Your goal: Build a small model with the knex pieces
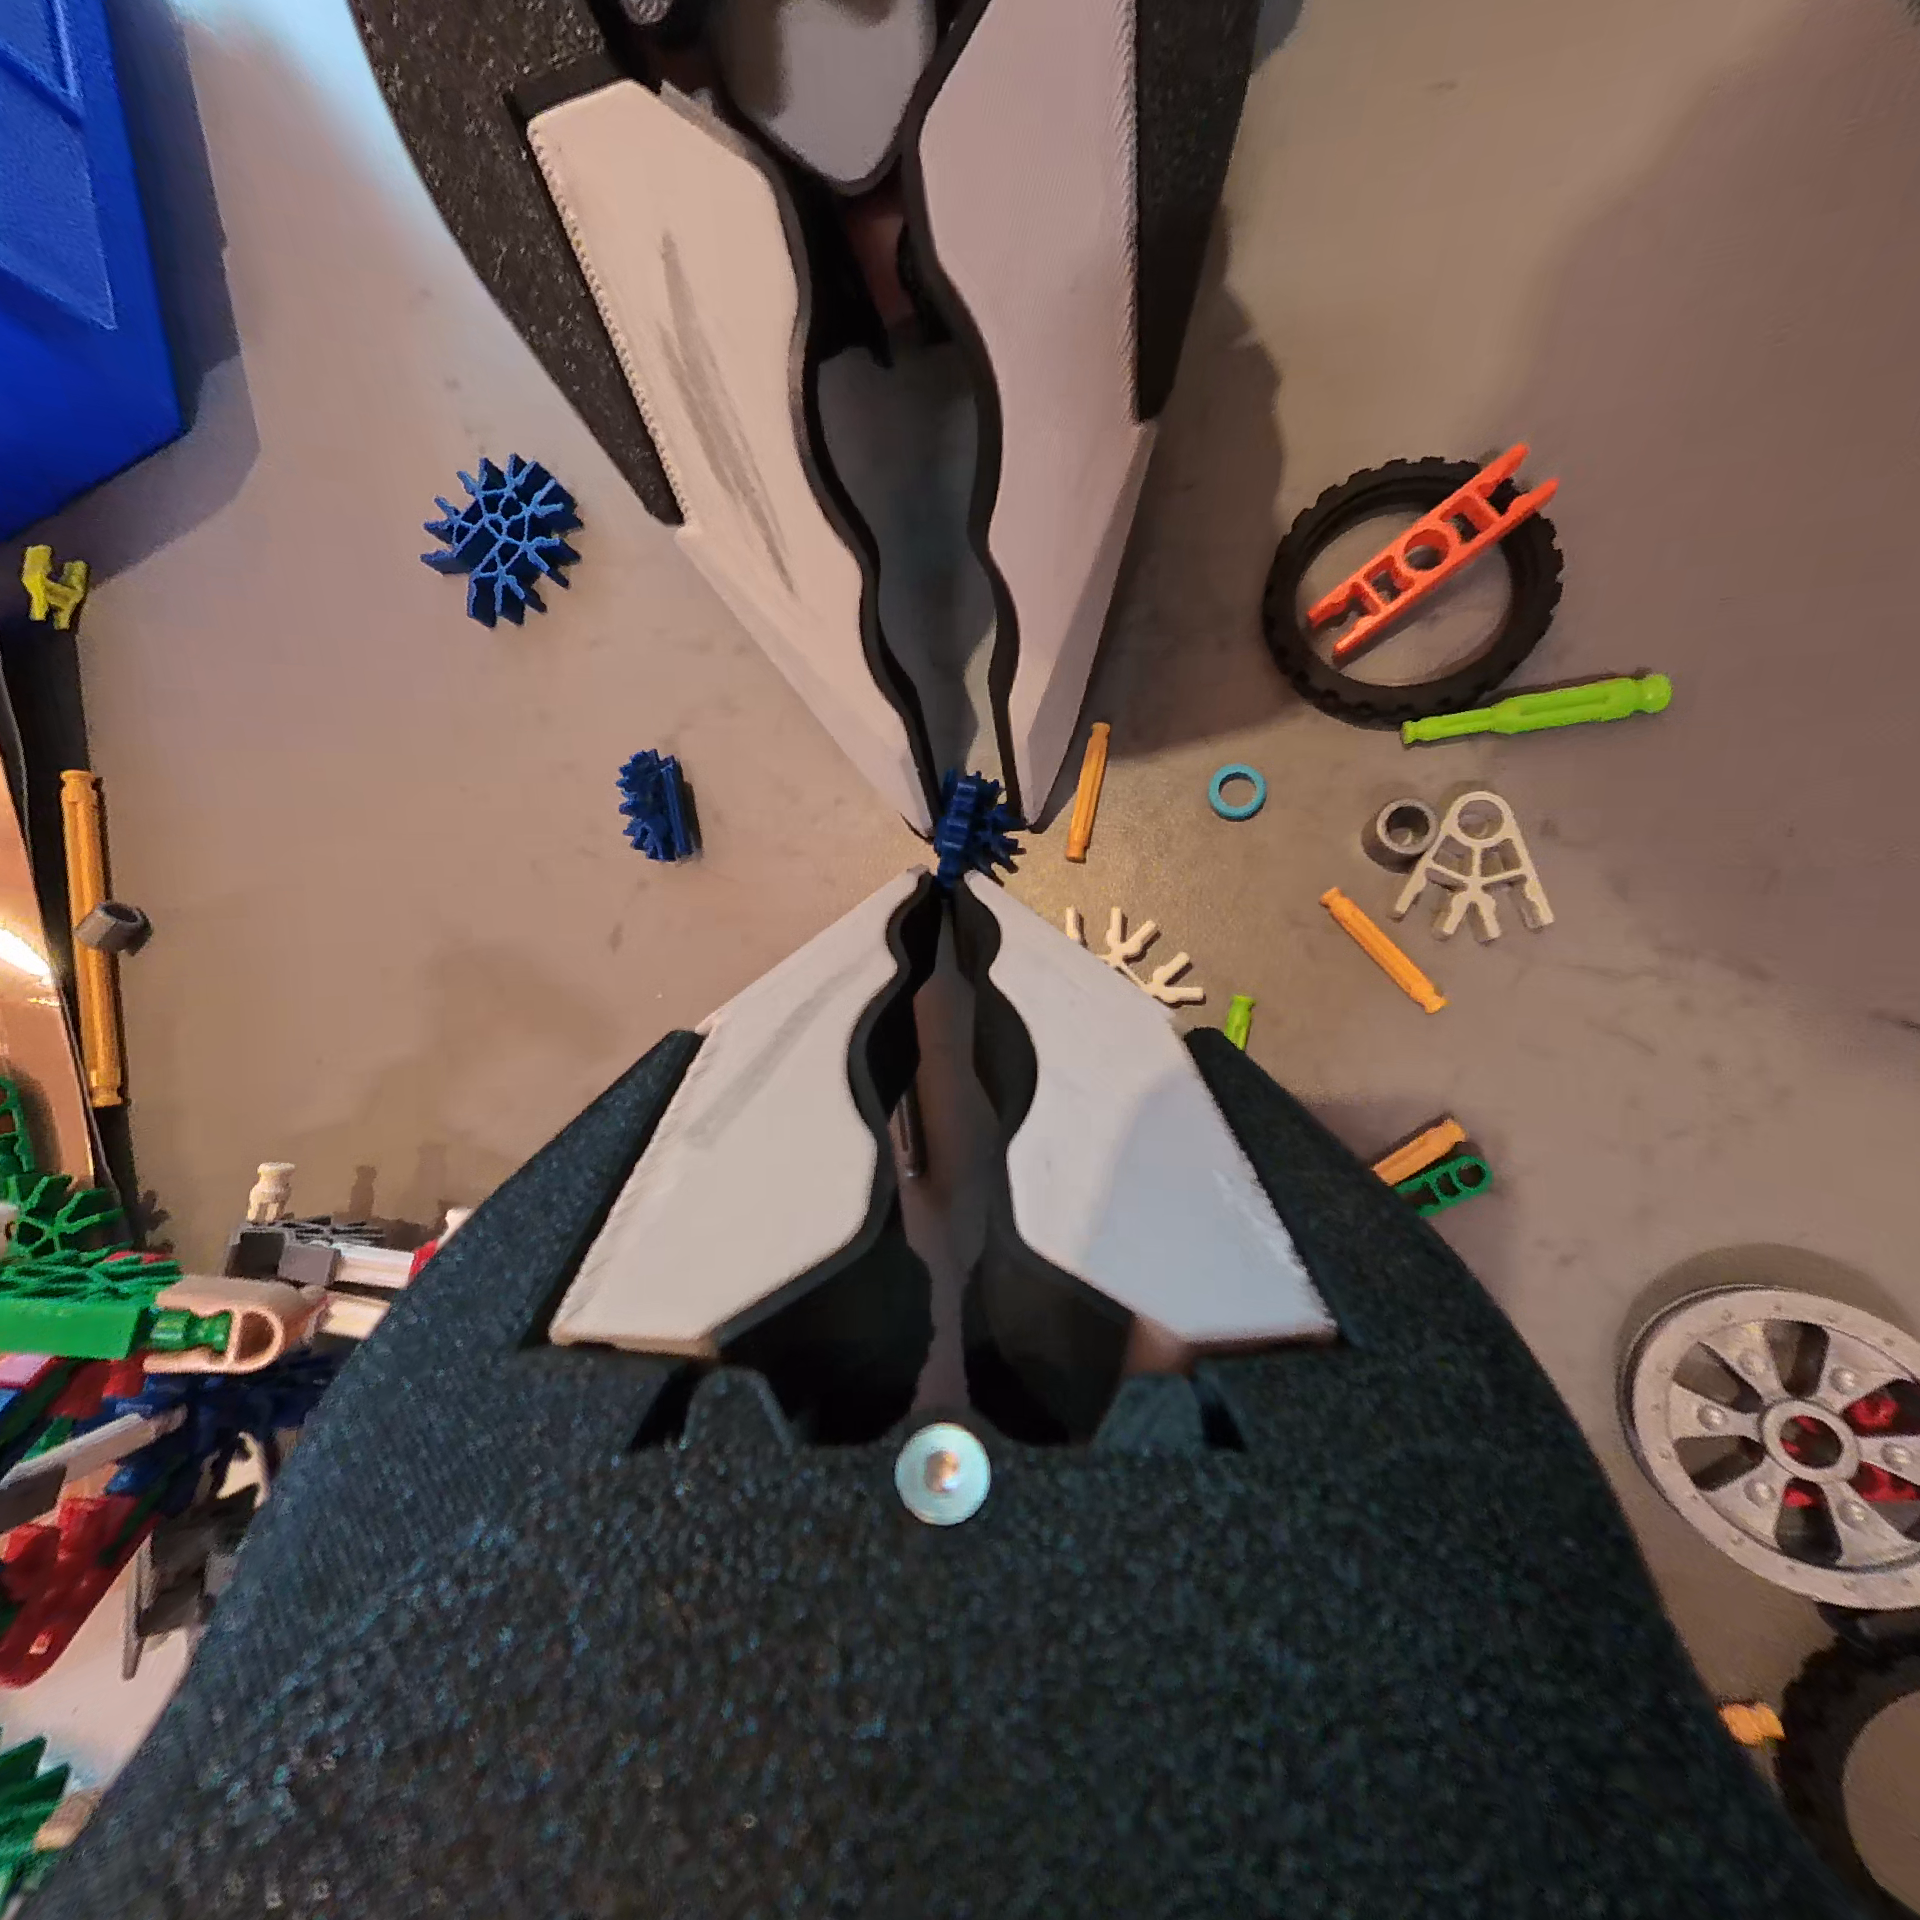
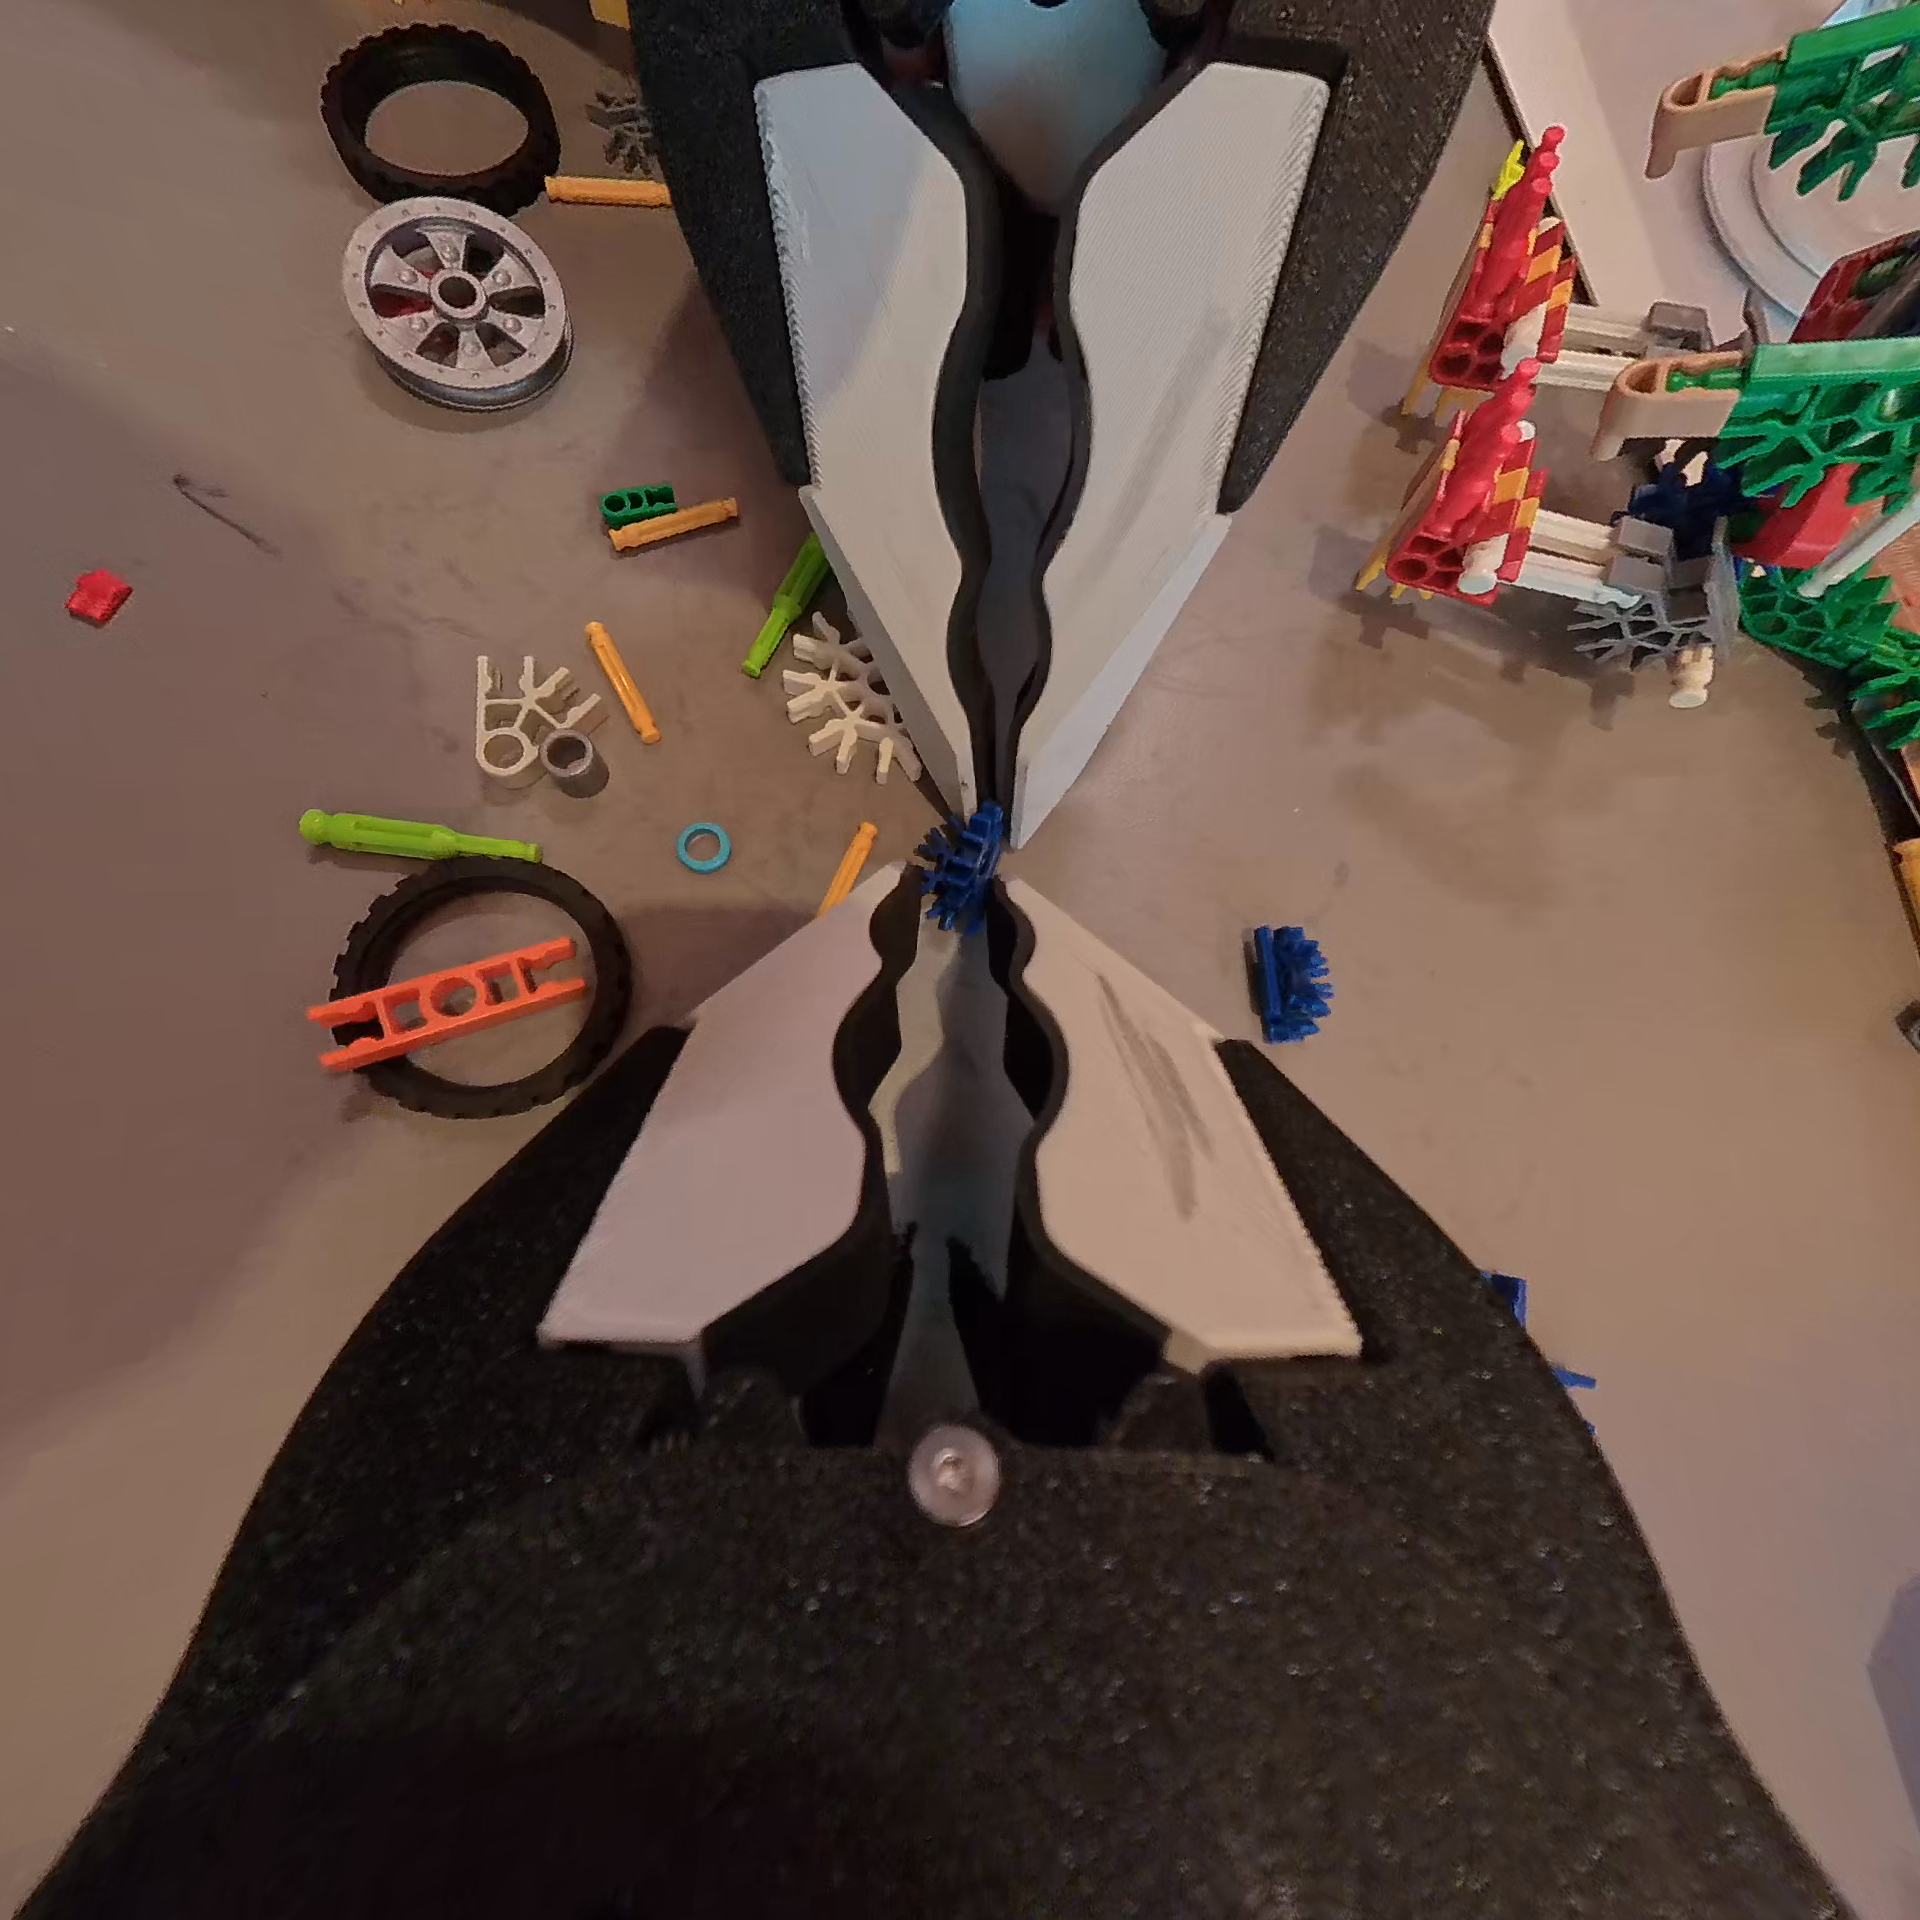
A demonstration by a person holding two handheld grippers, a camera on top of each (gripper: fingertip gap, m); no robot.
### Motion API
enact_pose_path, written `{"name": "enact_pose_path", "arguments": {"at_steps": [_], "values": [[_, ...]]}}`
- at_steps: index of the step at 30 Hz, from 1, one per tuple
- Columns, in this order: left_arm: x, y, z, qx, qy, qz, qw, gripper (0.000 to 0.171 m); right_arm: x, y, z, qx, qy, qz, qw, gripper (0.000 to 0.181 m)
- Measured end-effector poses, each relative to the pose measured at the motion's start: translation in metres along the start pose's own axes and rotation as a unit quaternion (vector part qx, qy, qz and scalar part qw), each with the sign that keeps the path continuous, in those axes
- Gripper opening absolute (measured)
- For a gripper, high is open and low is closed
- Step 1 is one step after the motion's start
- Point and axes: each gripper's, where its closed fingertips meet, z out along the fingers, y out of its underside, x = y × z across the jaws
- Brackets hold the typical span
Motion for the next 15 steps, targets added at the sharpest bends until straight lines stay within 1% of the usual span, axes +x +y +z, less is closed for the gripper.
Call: {"name": "enact_pose_path", "arguments": {"at_steps": [4,6,8,10,15], "values": [[0.000,0.001,0.000,0.008,0.003,-0.002,1.000,0.000,0.000,0.001,0.000,-0.001,0.005,0.002,1.000,0.013],[0.000,0.002,0.000,0.011,0.003,-0.004,1.000,0.000,0.002,0.001,-0.002,-0.002,0.010,0.005,1.000,0.023],[-0.001,0.002,0.000,0.010,0.001,-0.007,1.000,0.000,0.002,-0.003,-0.007,0.010,0.010,0.005,1.000,0.022],[-0.001,0.002,0.000,0.010,0.001,-0.010,1.000,0.000,0.006,-0.001,-0.010,0.006,0.019,0.007,1.000,0.021],[-0.001,0.002,0.000,0.014,0.006,-0.019,1.000,0.000,0.006,0.004,-0.012,-0.005,0.019,0.010,1.000,0.010]]}}
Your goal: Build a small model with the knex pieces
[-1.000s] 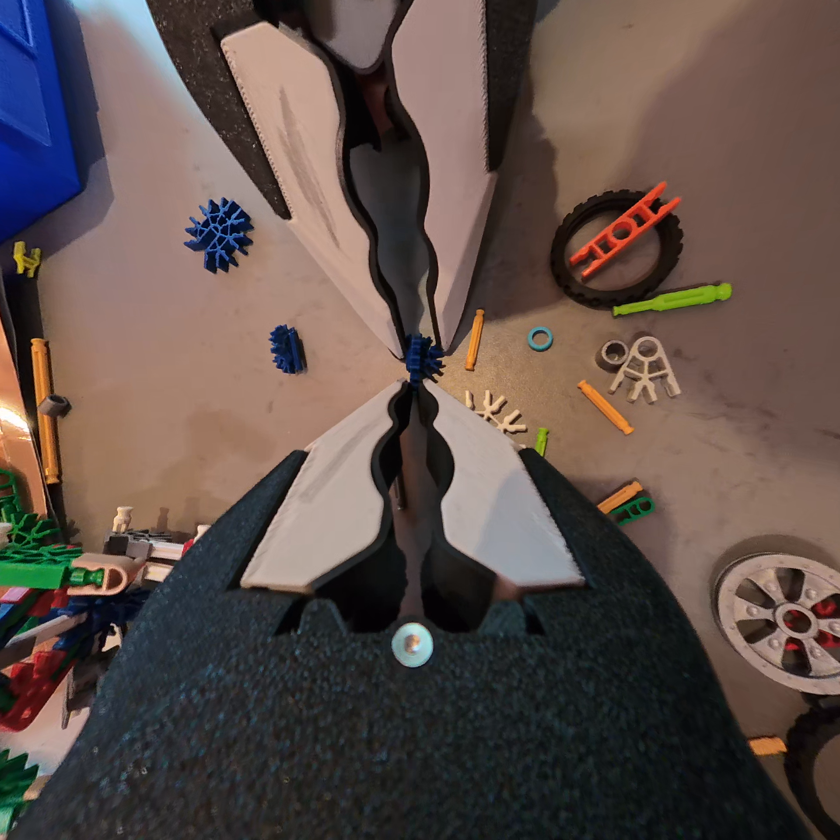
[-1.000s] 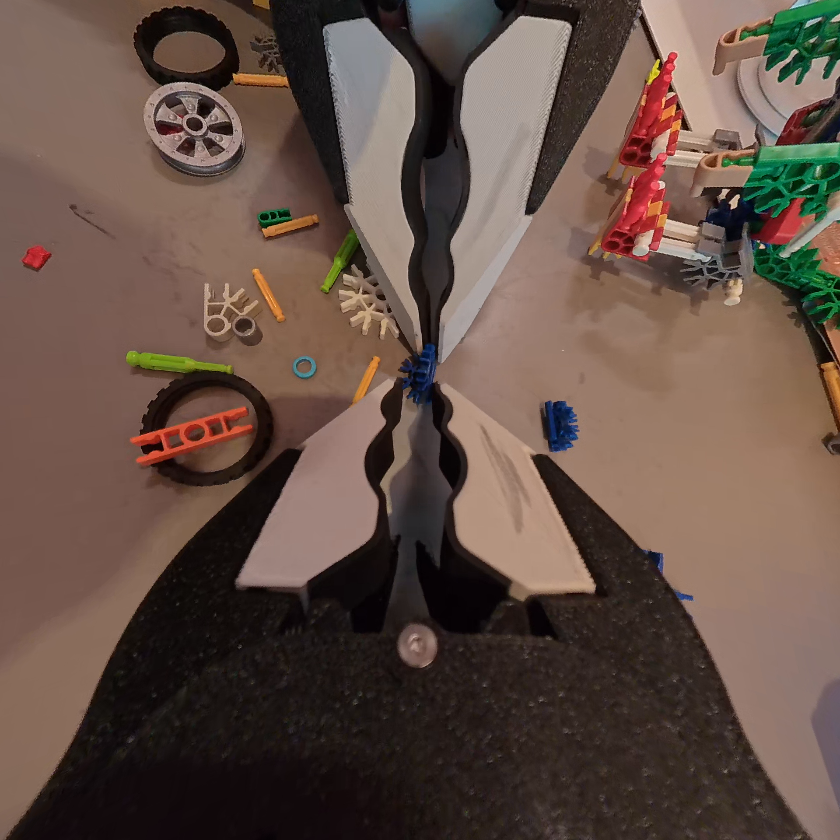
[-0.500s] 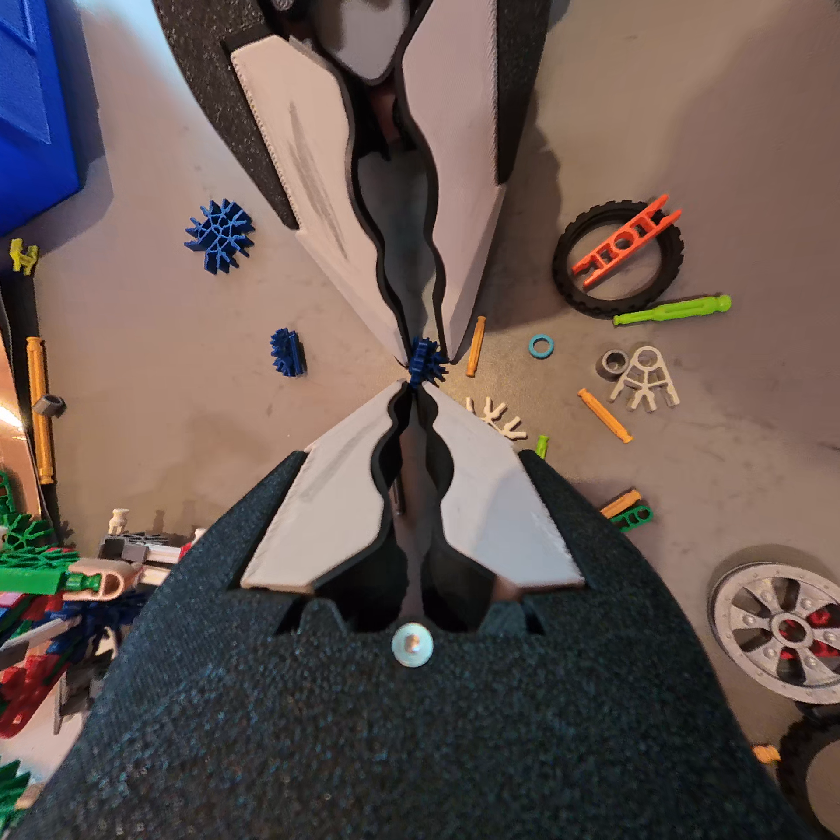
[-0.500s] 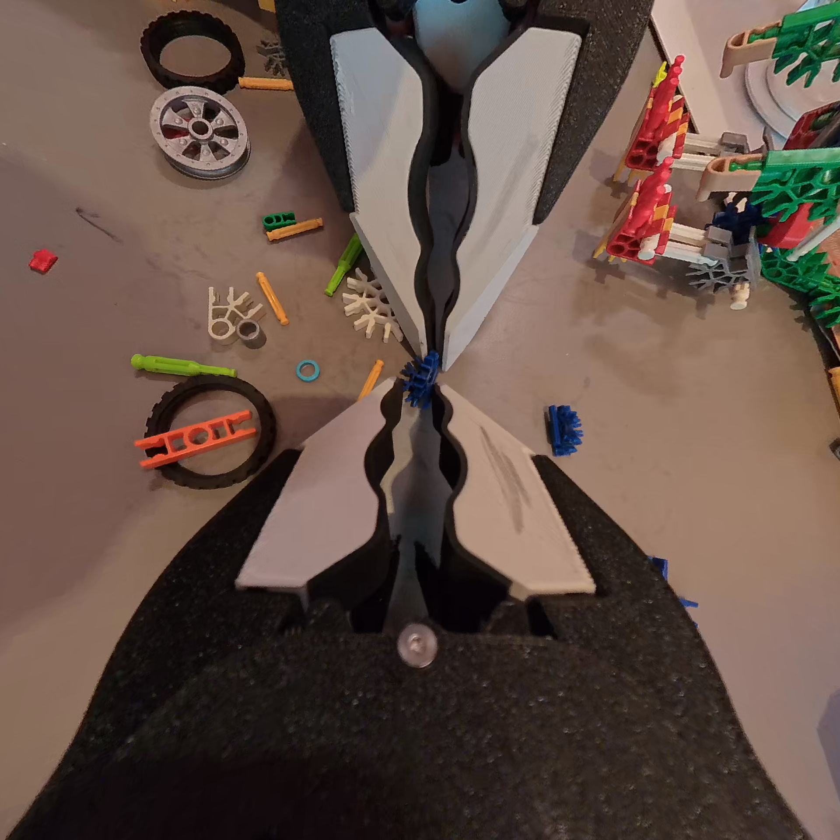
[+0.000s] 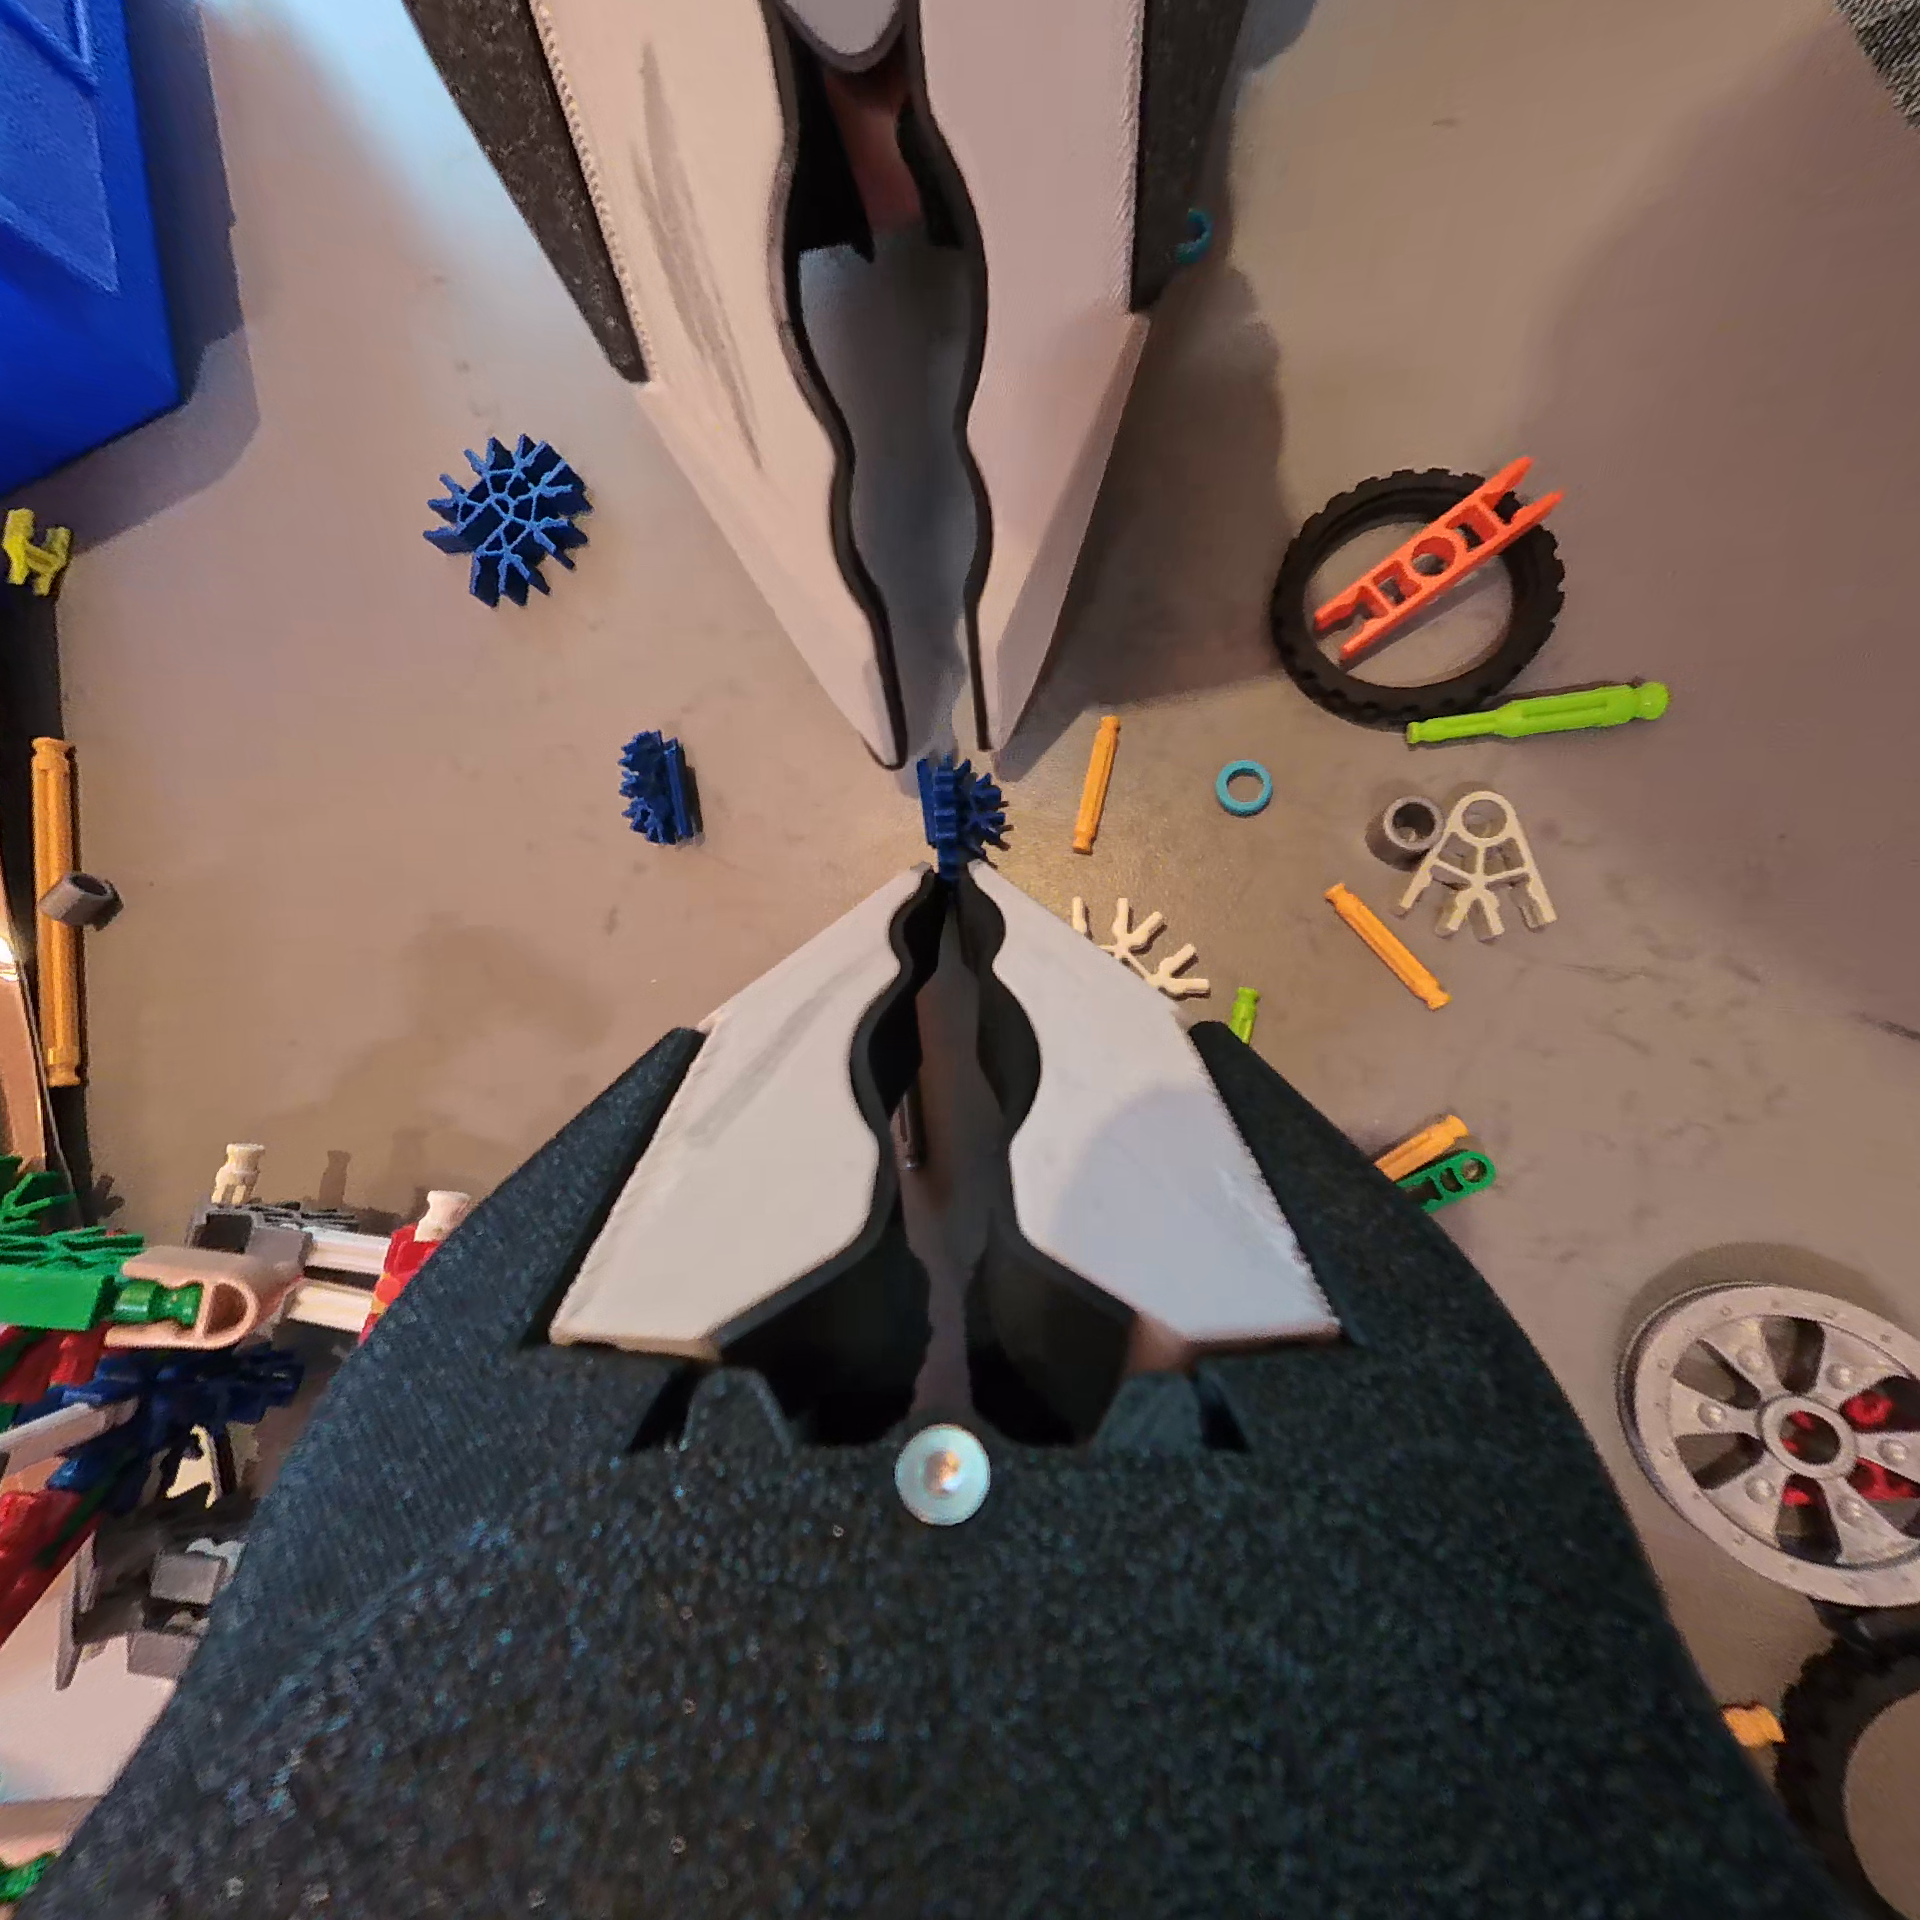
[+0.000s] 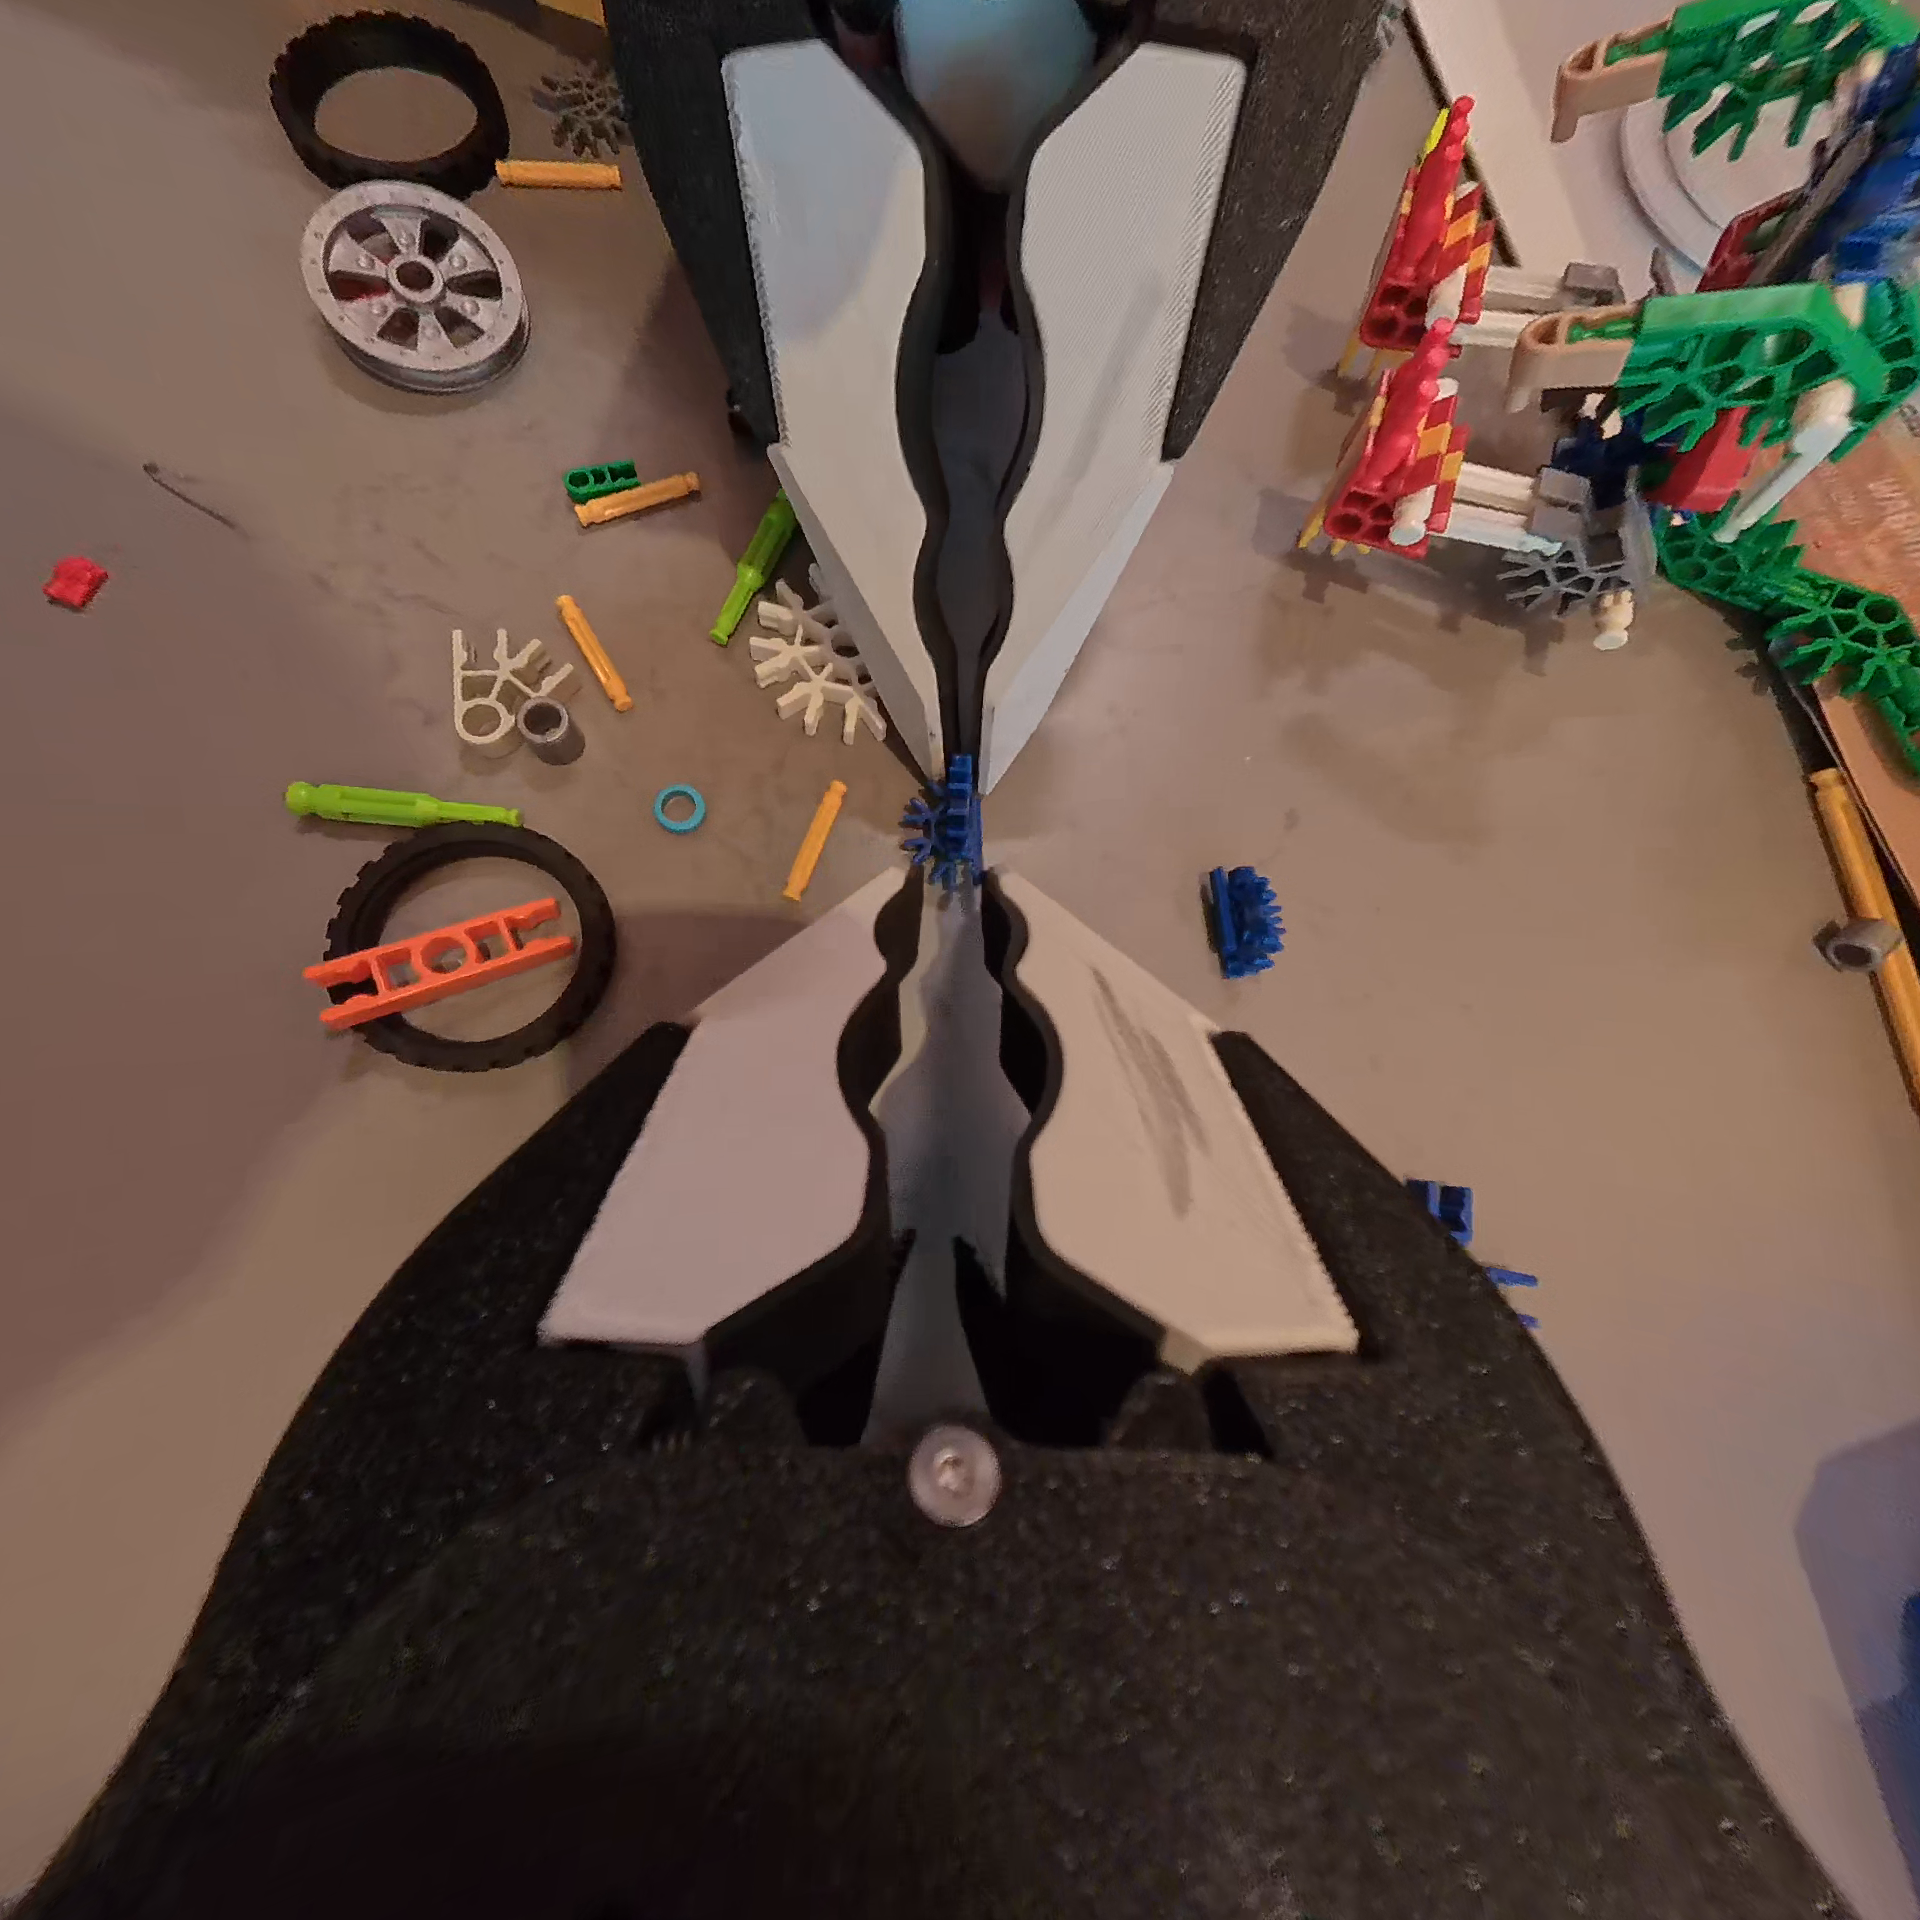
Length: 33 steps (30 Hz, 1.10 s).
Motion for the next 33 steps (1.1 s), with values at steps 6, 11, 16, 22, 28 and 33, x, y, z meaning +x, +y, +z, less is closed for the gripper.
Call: {"name": "enact_pose_path", "arguments": {"at_steps": [6,11,16,22,28,33], "values": [[0.0003,0.0000,-0.0001,-0.002,-0.003,0.000,1.000,0.000,0.0007,0.0027,0.0026,-0.009,0.005,-0.003,1.000,0.002],[0.0008,-0.0005,0.0001,0.001,-0.001,-0.002,1.000,0.000,0.0018,0.0028,0.0034,-0.010,0.009,-0.003,1.000,0.000],[0.0018,-0.0011,0.0005,0.003,0.001,-0.004,1.000,0.000,0.0025,0.0035,0.0044,-0.012,0.010,-0.002,1.000,0.000],[0.0017,-0.0011,0.0005,0.001,0.002,-0.003,1.000,0.000,0.0027,0.0036,0.0050,-0.012,0.011,0.000,1.000,0.000],[0.0016,-0.0010,0.0004,0.003,0.004,-0.005,1.000,0.000,0.0039,0.0014,0.0006,-0.006,0.013,0.004,1.000,0.005],[0.0016,-0.0011,0.0004,0.004,0.005,-0.008,1.000,0.000,0.0023,0.0035,-0.0021,-0.008,0.006,0.009,1.000,0.005]]}}
